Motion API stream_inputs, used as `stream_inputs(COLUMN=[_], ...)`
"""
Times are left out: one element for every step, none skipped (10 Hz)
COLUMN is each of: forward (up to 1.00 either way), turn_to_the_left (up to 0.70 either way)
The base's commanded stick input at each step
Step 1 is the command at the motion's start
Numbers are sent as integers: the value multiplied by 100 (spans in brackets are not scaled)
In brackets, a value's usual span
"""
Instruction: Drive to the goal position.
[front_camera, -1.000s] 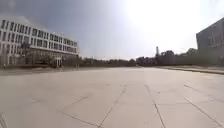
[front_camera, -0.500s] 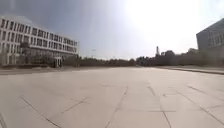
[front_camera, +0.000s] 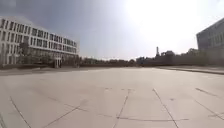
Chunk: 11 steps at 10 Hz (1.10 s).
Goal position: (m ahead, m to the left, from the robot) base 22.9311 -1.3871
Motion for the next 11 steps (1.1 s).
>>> stream_inputs(forward=[53, 53, 52, 52, 52, 52, 52, 52, 52, 52, 52], turn_to_the_left=[0, 0, 0, 0, 0, 0, 0, 0, 0, 0, 0])
